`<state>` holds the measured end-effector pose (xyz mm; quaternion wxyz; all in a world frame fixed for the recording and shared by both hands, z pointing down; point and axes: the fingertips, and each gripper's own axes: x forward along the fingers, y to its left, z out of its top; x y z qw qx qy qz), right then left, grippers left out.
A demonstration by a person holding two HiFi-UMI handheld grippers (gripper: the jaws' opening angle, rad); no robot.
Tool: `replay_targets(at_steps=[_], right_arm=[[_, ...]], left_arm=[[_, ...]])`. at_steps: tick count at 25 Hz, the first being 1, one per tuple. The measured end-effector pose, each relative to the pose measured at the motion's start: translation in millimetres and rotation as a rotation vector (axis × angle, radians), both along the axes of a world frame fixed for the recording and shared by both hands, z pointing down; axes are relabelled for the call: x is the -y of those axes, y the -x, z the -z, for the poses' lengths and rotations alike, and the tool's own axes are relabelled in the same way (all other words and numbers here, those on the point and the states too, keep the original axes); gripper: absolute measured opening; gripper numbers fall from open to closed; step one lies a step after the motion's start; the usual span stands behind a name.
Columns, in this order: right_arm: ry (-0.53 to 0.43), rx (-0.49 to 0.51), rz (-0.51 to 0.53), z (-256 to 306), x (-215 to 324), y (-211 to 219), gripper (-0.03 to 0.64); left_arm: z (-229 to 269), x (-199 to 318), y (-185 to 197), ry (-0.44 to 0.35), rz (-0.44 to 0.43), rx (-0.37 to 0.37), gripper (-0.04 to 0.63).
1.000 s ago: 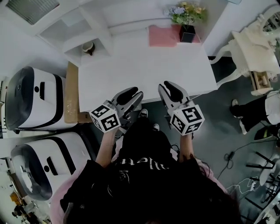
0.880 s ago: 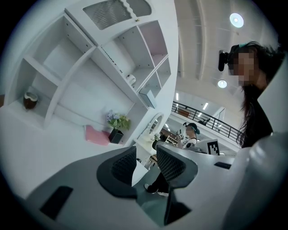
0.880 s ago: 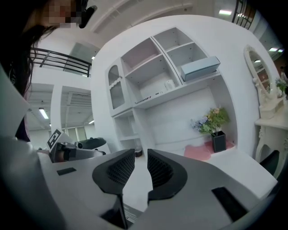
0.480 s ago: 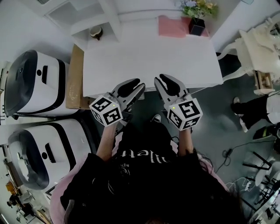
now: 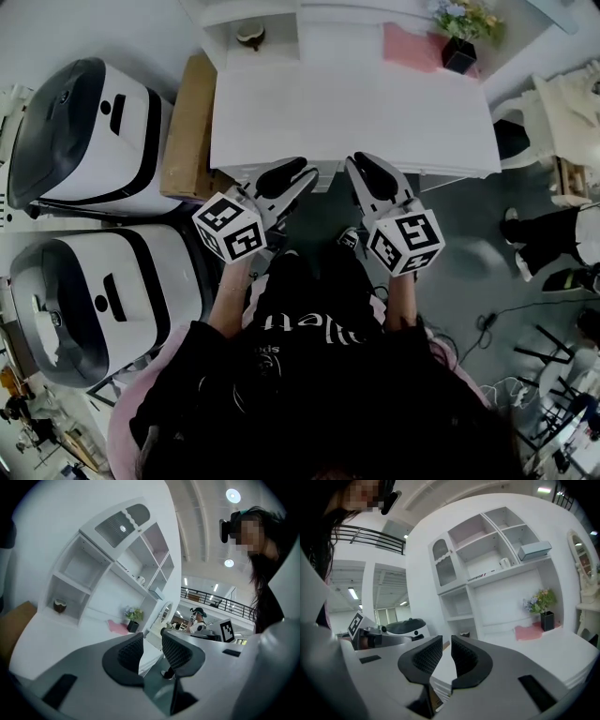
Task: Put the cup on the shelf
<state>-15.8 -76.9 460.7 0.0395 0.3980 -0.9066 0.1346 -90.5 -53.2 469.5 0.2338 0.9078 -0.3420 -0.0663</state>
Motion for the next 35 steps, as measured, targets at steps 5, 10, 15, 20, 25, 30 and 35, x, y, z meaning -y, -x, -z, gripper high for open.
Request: replay_targets(at_steps=[5, 10, 15, 20, 25, 30, 35], right_arm=[[0.046, 0.013, 0.004, -14, -35, 46, 0.073], [0.052, 0.002, 0.017, -15, -64, 79, 0.066], [0.034, -0.010, 0.030, -11, -81, 99, 0.066], [0.018, -0.017, 0.029, -8, -89, 107, 0.066], [0.009, -0.020, 0.025, -4, -93, 114, 0.066], [0.007, -0.014, 0.025, -2, -93, 116, 0.066], [0.010, -0.012, 0.028, -2, -96, 123, 0.066]], left_arm=[[-10, -34, 56, 0.016, 0.029, -0.016, 0.137], [-13, -59, 86, 0.018, 0.032, -0.041, 0.137], [-9, -74, 97, 0.005, 0.013, -0.056, 0.137], [-5, -80, 102, -0.007, 0.000, -0.070, 0.137], [-1, -84, 106, -0.018, -0.012, -0.079, 0.137], [1, -86, 107, -0.020, -0.018, -0.075, 0.137], [1, -90, 114, -0.017, -0.017, -0.070, 0.137]])
